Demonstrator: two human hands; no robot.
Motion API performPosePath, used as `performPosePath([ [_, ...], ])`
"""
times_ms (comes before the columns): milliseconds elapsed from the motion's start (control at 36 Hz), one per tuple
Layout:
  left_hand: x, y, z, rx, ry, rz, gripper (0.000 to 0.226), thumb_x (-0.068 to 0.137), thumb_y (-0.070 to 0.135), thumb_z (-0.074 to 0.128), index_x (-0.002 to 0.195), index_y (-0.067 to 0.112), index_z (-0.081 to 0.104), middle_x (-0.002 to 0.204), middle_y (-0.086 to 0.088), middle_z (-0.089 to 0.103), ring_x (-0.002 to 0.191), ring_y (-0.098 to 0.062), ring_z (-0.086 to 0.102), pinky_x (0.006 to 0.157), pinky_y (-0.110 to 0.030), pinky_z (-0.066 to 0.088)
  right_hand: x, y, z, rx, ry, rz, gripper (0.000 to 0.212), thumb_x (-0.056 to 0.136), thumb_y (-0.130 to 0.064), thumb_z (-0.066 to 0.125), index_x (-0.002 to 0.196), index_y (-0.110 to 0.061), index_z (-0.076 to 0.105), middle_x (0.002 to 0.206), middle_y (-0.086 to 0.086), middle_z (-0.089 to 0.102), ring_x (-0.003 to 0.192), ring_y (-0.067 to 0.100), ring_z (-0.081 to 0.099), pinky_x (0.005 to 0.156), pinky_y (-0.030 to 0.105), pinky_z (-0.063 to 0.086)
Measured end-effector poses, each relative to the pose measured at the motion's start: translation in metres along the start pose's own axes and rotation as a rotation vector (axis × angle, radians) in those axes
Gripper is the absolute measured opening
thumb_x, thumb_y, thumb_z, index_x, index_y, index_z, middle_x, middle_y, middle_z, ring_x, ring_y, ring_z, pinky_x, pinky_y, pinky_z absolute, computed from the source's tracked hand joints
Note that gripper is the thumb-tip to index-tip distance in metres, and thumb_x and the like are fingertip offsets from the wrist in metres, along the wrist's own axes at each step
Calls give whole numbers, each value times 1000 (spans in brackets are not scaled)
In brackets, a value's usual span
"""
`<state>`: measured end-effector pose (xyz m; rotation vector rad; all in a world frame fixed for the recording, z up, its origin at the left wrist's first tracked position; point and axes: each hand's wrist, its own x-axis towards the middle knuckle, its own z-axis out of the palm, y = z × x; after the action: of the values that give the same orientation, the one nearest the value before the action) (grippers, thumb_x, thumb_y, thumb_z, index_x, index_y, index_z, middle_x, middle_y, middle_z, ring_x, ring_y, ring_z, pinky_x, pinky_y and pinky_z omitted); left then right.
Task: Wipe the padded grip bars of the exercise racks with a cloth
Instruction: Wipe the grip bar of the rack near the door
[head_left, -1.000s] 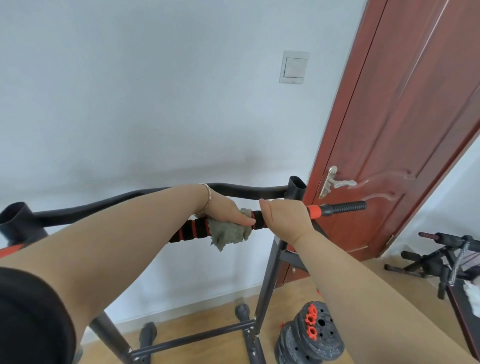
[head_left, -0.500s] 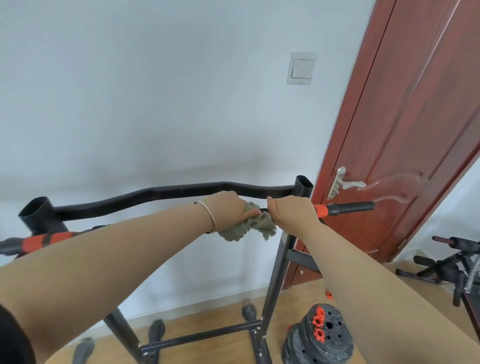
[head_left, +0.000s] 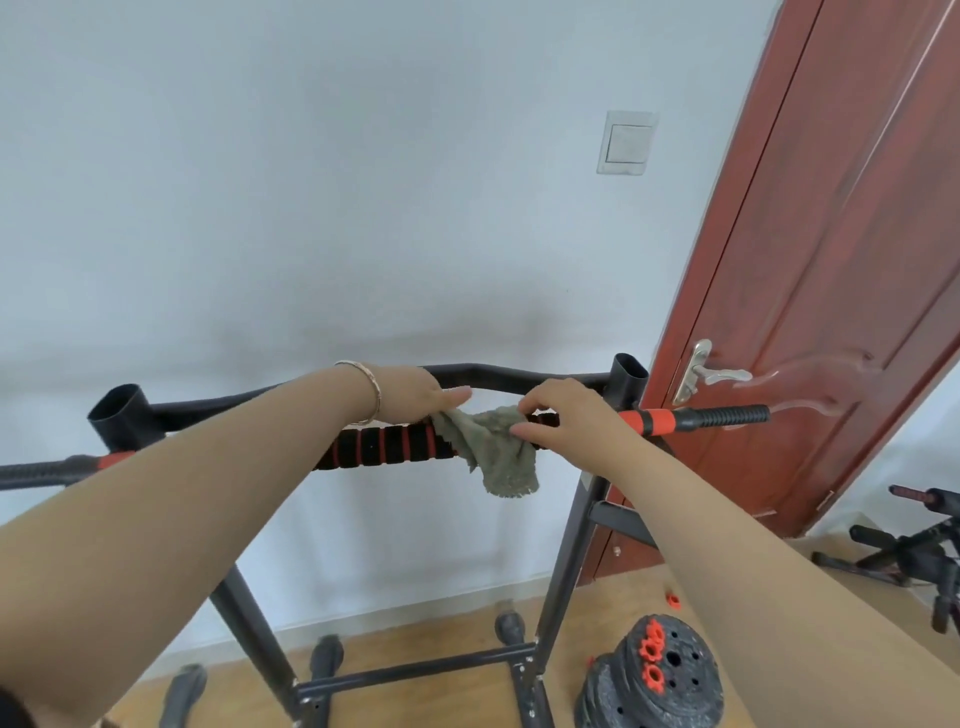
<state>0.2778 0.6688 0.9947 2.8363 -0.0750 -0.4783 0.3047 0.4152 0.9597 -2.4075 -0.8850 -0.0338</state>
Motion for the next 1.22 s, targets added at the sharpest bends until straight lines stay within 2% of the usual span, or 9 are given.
performPosePath([
  [250, -8, -2, 21, -211, 298, 42, 21, 94, 51, 53, 85, 32, 54, 86, 8, 63, 76, -10, 55, 63, -28, 39, 3, -22, 3, 280, 129, 139, 17, 95, -26, 54, 89, -42, 52, 91, -15, 66, 80, -9, 59, 55, 10, 42],
  [417, -18, 5, 27, -518, 503, 96, 13, 96, 40, 55, 88, 34, 47, 85, 5, 64, 71, -13, 58, 63, -29, 44, 4, -33, -9, 638, 241, 260, 19, 89, -20, 67, 89, -35, 57, 95, -8, 74, 86, 17, 69, 60, 35, 54],
  [528, -29, 6, 29, -964, 540, 155, 14, 90, 20, 67, 93, 20, 53, 86, -6, 66, 76, -23, 67, 72, -42, 61, 1, -35, -7, 986, 212, 266, 24, 82, -23, 79, 103, -26, 67, 98, -5, 76, 87, 18, 74, 65, 33, 59],
  [611, -39, 3, 29, -1131, 522, 186, 20, 85, 3, 69, 94, 15, 55, 82, -5, 62, 68, -14, 65, 62, -27, 55, 1, -36, -4, 1129, 243, 301, 28, 90, -29, 73, 114, -16, 69, 91, 0, 75, 82, 14, 71, 72, 27, 57],
  [750, -56, 3, 22, -1355, 362, 297, 16, 89, 19, 69, 86, 4, 64, 73, -16, 66, 66, -26, 61, 63, -33, 50, -5, -38, -6, 959, 228, 258, 33, 92, -4, 65, 123, -12, 66, 93, 8, 68, 91, 21, 73, 85, 28, 58],
  [861, -63, -2, 20, -1199, 448, 196, 11, 93, 15, 66, 86, 6, 67, 76, -10, 65, 71, -25, 58, 63, -31, 51, -10, -52, -11, 614, 192, 272, 39, 90, -9, 69, 128, -17, 66, 92, -3, 67, 91, 12, 66, 79, 20, 50],
  [972, -72, -8, 22, -867, 542, 162, 20, 86, 14, 71, 101, 27, 70, 95, 5, 67, 77, -13, 64, 65, -20, 55, -13, -62, -13, 371, 194, 321, 16, 90, -15, 69, 94, -28, 77, 94, -9, 72, 89, 7, 66, 54, 14, 46],
  [1056, -78, -9, 23, -762, 529, 171, 35, 86, 10, 69, 114, 30, 67, 107, 12, 68, 87, -10, 65, 76, -21, 54, -16, -65, -15, 310, 231, 304, 16, 87, -14, 69, 80, -27, 77, 88, -9, 73, 86, 11, 68, 59, 23, 53],
  [1222, -89, -6, 22, -419, 555, -1, 31, 86, 17, 68, 116, 23, 71, 99, 6, 68, 83, -13, 61, 72, -21, 47, -16, -62, -16, 95, 193, 186, 26, 94, -14, 62, 116, -24, 70, 95, -12, 65, 92, 10, 61, 69, 17, 44],
])
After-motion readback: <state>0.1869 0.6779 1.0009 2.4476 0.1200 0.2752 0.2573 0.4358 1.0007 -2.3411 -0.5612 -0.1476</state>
